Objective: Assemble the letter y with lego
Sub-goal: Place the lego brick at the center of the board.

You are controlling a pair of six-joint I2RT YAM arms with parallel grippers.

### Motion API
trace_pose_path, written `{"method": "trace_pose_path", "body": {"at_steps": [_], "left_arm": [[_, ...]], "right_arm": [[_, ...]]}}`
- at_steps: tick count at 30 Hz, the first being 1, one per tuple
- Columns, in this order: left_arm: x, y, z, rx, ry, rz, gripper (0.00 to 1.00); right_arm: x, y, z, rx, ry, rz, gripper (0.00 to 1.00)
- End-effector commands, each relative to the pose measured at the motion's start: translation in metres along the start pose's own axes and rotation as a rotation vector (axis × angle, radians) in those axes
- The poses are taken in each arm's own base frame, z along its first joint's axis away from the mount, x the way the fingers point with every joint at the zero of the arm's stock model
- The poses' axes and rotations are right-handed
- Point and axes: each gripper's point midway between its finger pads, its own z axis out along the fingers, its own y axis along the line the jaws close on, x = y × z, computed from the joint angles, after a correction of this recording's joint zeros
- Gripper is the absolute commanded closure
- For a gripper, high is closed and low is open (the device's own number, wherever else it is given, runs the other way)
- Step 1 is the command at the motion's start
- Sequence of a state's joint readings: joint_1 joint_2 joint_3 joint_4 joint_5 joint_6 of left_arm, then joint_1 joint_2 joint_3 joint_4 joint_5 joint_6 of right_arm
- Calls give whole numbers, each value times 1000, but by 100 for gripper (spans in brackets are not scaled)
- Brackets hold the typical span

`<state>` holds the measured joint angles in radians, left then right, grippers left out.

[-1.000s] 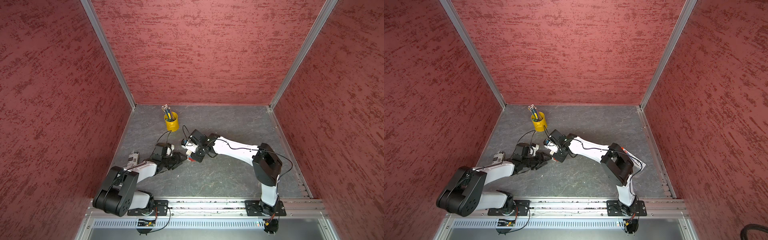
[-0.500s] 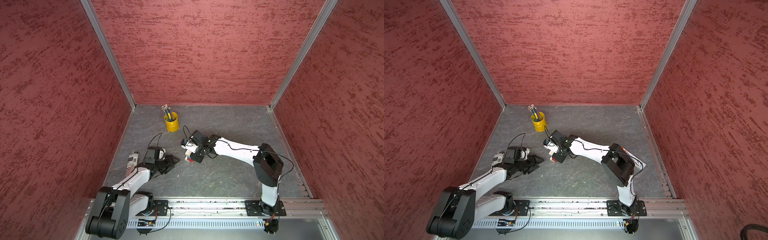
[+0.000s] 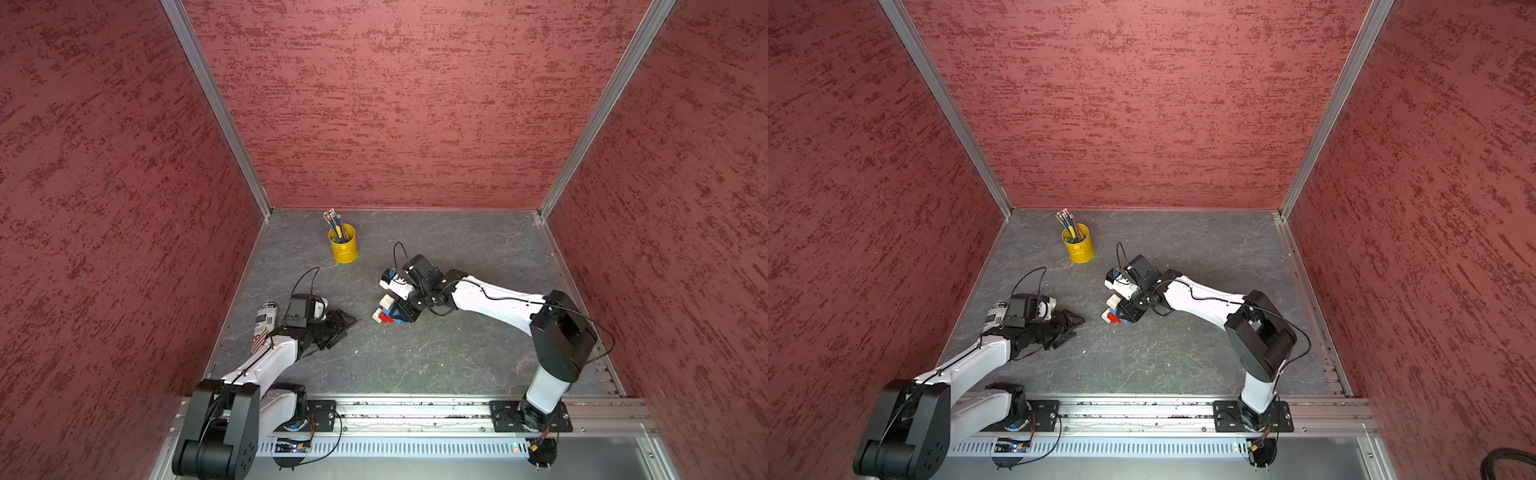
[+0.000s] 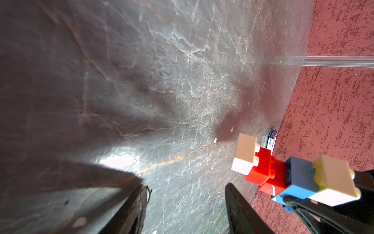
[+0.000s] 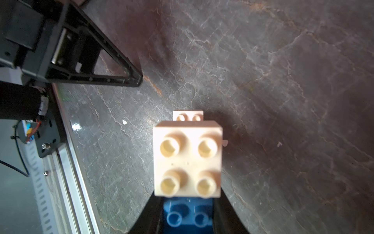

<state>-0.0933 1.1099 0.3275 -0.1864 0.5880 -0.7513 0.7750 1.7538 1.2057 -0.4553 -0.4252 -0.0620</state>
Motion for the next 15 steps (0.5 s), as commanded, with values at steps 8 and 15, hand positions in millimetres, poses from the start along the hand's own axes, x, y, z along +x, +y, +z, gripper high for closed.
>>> {"method": "trace_pose_path", "body": {"at_steps": [8, 15], "left_arm": [[-3, -10, 0, 29, 12, -4, 37], [-4, -11, 1, 28, 20, -2, 37]], "right_arm": [[-11, 0, -14, -227, -174, 127, 72], [0, -11, -8, -294, -189, 196, 71]]}}
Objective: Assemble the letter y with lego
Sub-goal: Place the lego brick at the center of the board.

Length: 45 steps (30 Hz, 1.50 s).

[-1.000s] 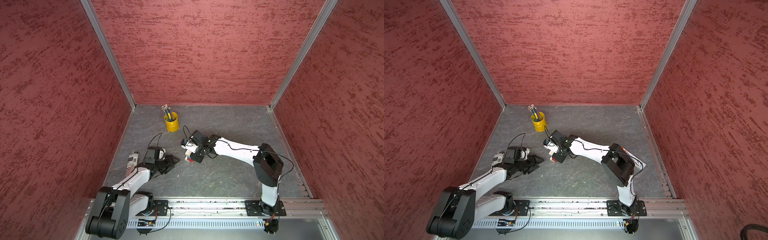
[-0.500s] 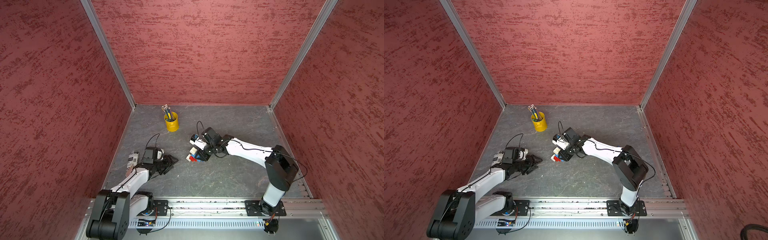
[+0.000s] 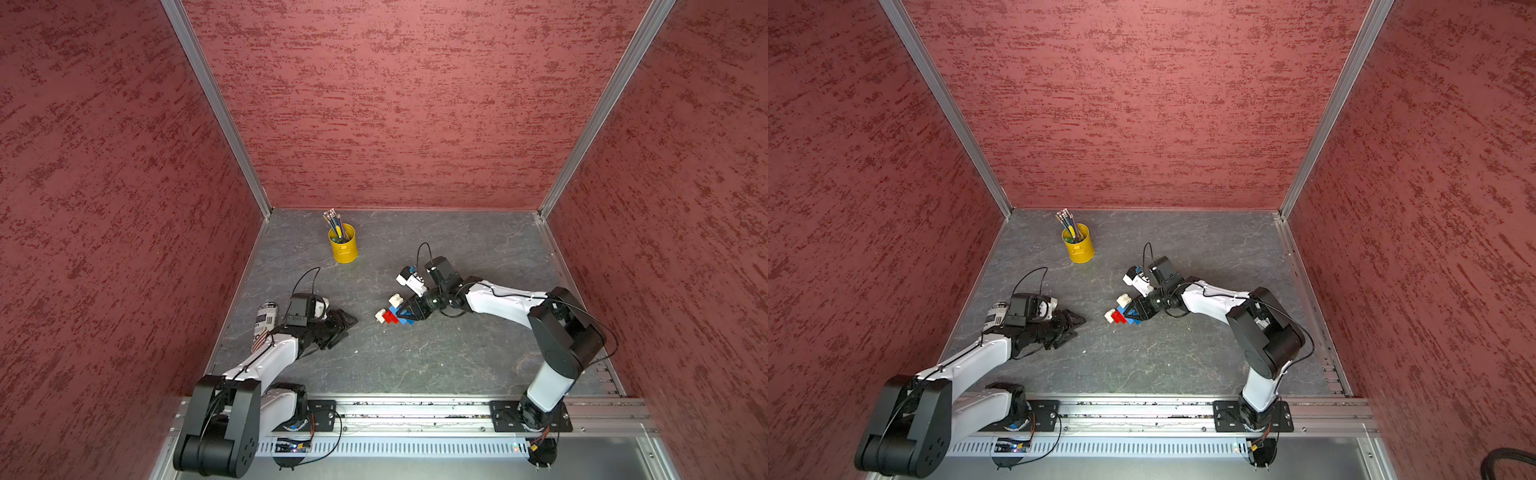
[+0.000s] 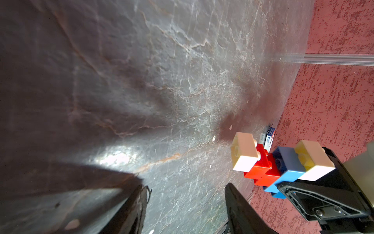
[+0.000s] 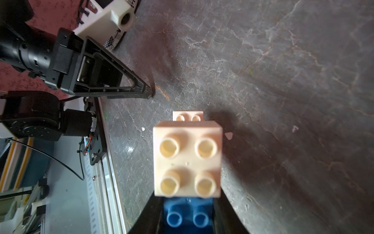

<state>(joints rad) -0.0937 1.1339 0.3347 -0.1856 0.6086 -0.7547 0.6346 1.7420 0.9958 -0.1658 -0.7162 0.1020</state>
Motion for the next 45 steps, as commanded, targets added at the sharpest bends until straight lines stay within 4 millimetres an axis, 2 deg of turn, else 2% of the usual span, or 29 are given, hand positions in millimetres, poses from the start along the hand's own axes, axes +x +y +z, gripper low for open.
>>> {"method": "trace_pose_path", "body": {"at_steps": [1, 15, 34, 40, 45], "left_arm": [[-6, -10, -1, 23, -3, 11, 37], [-7, -12, 0, 18, 3, 16, 37], [-5, -8, 1, 10, 4, 19, 37], [-5, -8, 2, 9, 7, 20, 38], [-5, -10, 3, 14, 8, 24, 37]], "right_arm": [[-12, 8, 0, -91, -53, -6, 71], [1, -13, 11, -118, -34, 72, 68], [14, -36, 17, -116, -24, 143, 56], [9, -48, 10, -71, -48, 157, 48], [2, -53, -1, -29, -81, 153, 46]]}}
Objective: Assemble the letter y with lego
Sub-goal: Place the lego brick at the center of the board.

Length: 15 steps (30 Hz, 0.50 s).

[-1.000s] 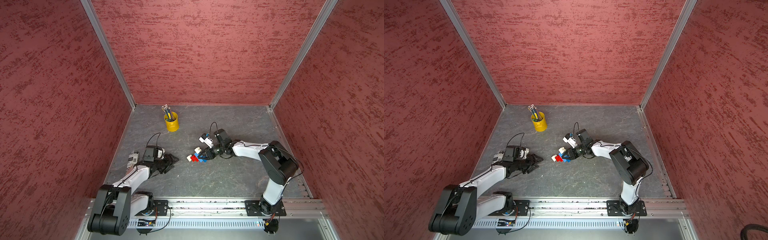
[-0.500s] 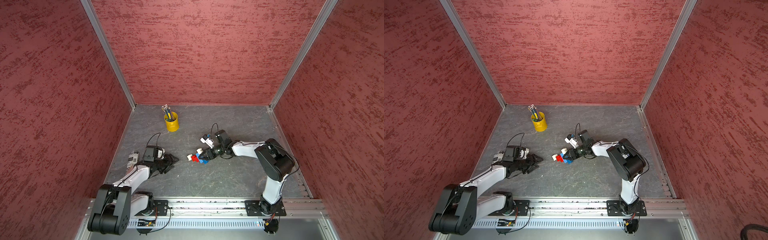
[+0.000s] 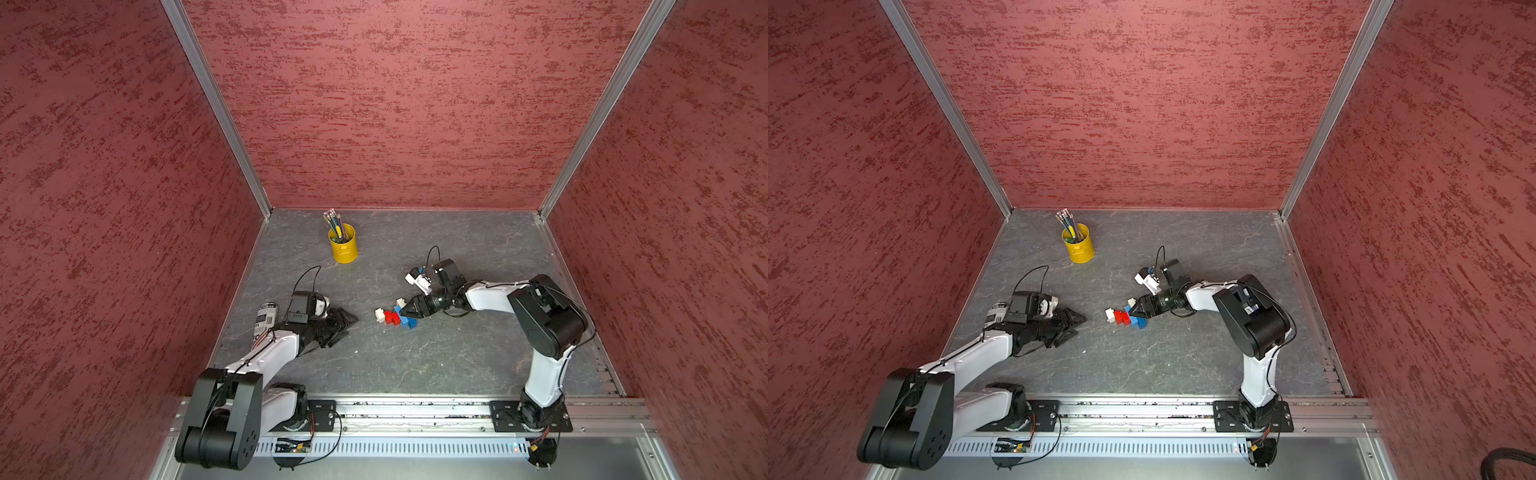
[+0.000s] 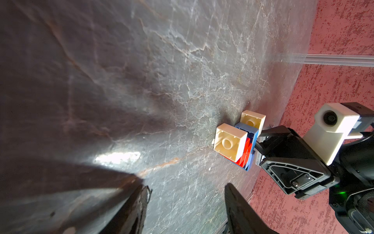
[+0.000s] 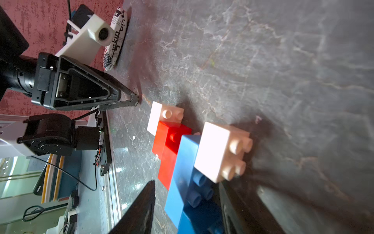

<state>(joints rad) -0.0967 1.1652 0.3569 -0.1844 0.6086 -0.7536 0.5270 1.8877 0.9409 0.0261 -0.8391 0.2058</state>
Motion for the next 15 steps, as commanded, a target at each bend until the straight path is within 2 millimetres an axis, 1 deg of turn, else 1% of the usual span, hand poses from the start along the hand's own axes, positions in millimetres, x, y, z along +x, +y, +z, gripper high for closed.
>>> {"method": "trace_pose_path", "body": {"at_steps": [1, 7, 12, 15], "left_arm": [[-1, -7, 1, 19, 3, 27, 37], [2, -11, 2, 12, 14, 47, 37], [5, -15, 3, 0, 27, 76, 37], [5, -18, 4, -1, 31, 90, 37]], "right_arm": [[-9, -2, -12, 44, -49, -16, 46], [-10, -5, -34, 161, -121, -7, 45], [4, -5, -52, 254, -173, 37, 46], [17, -1, -52, 276, -185, 56, 50]]}}
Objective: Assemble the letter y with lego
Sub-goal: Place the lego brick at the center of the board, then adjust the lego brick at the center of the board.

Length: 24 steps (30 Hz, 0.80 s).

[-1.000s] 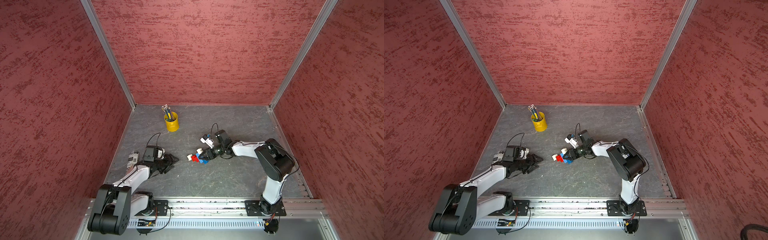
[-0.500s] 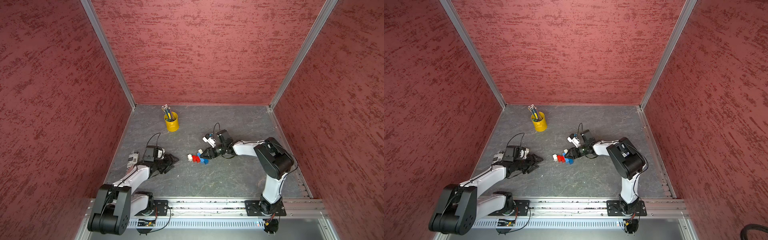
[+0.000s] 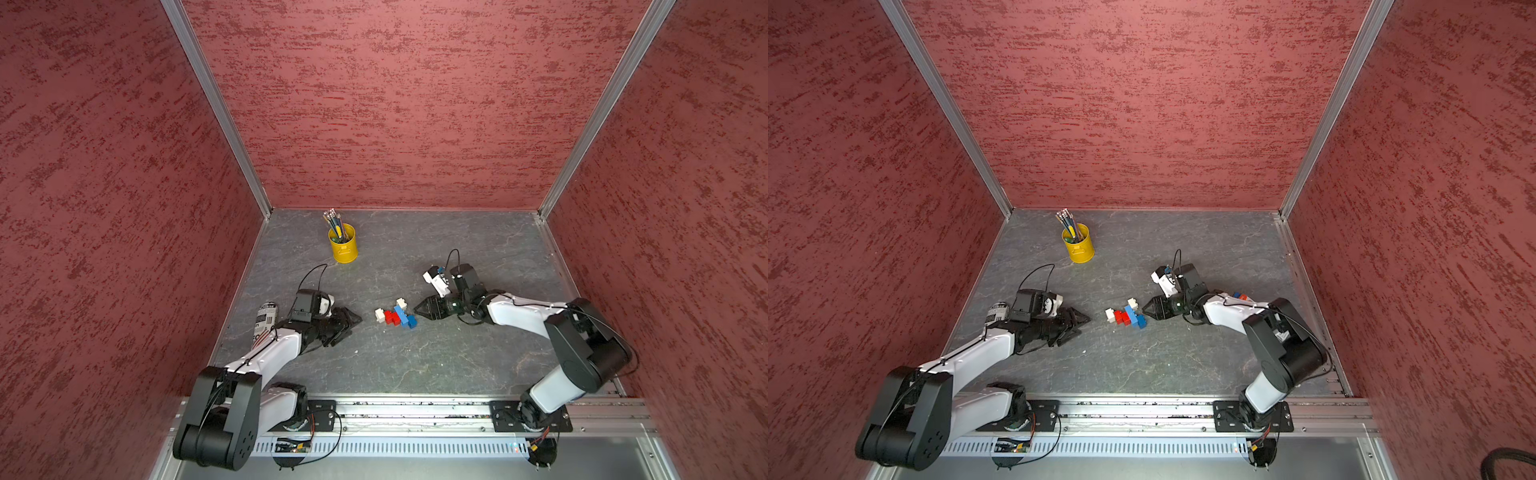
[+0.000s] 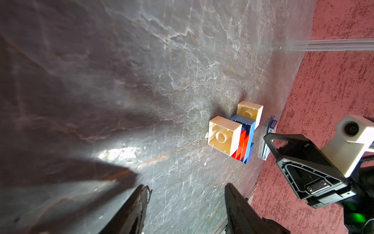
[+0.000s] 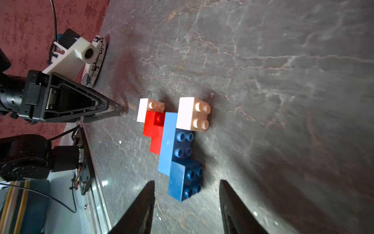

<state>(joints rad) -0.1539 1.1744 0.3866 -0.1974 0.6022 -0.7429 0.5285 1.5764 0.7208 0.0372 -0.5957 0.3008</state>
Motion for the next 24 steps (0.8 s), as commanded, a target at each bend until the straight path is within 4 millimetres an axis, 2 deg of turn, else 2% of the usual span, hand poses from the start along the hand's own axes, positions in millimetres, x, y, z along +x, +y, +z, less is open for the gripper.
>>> {"method": "trace_pose_path", "body": {"at_steps": [1, 5, 8, 12, 24], "left_arm": [[-3, -7, 0, -3, 1, 39, 37], [-4, -8, 4, -7, 14, 45, 37], [-4, -9, 4, -5, 18, 49, 37], [-3, -9, 3, -7, 15, 51, 37], [1, -4, -1, -20, 7, 47, 37]], "right_arm": [[7, -4, -1, 68, -37, 37, 53], [27, 4, 11, 53, -22, 64, 62], [35, 10, 18, 9, -33, 100, 66], [40, 8, 26, 4, -32, 124, 69], [13, -16, 37, 124, -93, 107, 70]]}}
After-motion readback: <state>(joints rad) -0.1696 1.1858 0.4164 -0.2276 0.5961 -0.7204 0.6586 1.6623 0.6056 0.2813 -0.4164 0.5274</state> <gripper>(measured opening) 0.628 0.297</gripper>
